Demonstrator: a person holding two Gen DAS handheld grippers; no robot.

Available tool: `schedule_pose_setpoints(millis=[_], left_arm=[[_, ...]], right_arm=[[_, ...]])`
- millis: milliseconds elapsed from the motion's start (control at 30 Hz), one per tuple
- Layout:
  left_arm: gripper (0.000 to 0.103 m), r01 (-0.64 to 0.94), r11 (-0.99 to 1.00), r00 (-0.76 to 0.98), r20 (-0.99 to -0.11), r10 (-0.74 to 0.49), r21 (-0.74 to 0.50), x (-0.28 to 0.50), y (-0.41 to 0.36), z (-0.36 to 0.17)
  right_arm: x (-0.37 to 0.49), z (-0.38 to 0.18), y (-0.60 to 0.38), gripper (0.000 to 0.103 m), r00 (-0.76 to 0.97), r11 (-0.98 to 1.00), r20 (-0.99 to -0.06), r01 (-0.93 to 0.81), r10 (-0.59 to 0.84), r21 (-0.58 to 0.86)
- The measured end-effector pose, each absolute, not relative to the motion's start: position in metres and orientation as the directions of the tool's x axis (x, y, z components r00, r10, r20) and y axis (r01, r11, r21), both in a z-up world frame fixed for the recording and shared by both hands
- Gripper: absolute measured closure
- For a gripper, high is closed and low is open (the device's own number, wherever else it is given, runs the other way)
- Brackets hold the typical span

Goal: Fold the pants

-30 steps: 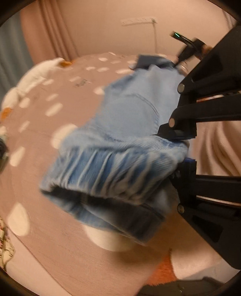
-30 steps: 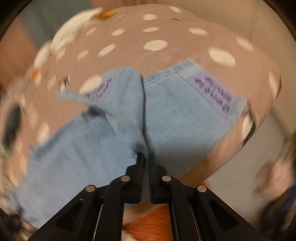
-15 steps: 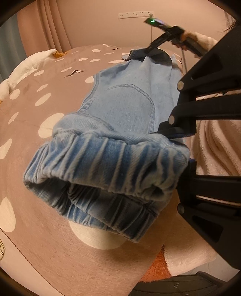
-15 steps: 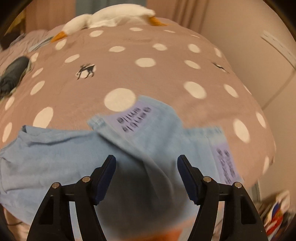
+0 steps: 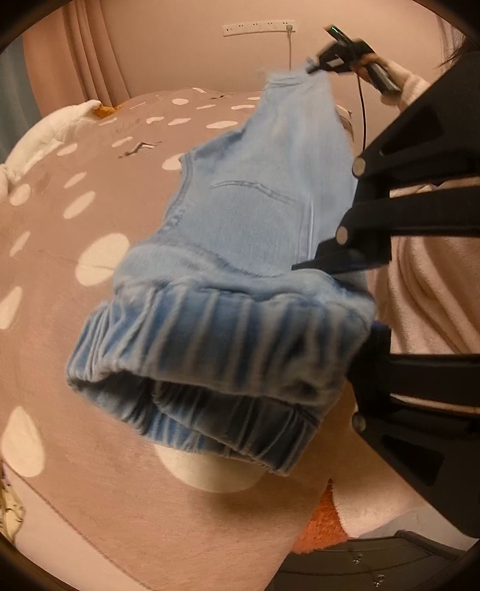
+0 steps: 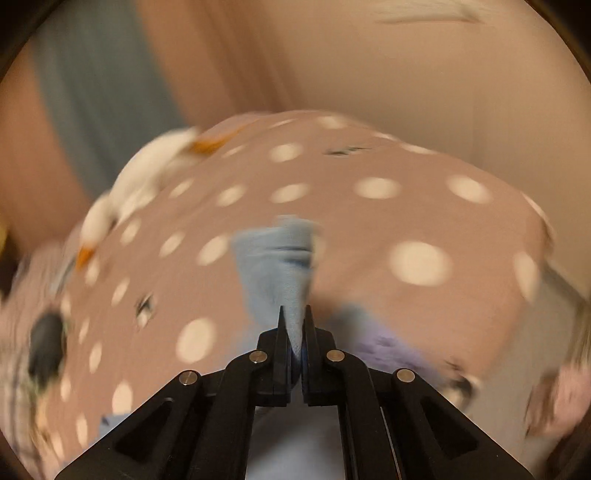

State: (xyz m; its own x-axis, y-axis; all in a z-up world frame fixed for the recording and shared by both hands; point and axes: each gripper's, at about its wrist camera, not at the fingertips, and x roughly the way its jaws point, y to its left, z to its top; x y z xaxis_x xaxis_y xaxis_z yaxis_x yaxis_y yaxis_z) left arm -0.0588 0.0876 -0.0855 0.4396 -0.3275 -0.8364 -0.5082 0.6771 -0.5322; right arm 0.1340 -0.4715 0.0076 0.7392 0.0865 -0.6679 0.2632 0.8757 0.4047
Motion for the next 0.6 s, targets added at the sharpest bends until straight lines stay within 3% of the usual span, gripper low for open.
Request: schedule_pose_setpoints(millis=[200, 367, 600], left_arm=[[0.082, -0.531, 0.646, 0.437, -0.830, -0.346, -0.549, -0.057, 0.091, -0.089], [0.089, -0.525, 0.635, 0.472, -0.815, -0.336, -0.567, -0.069, 0.091, -0.069], [0.083, -0.541, 0.661, 0.405, -0.850, -0.337, -0.520, -0.075, 0.090, -0.091]], right_arm=[[0.131, -0.086, -0.489, 0.099, 0.534, 0.848, -0.843, 0.414, 0.069, 0.331], [0.127, -0.070, -0.488, 0.099, 0.577, 0.845, -0.815, 0.413, 0.047, 0.341], [0.141, -0.089, -0.491, 0.099, 0.533, 0.866, -0.846, 0.409, 0.031, 0.289]])
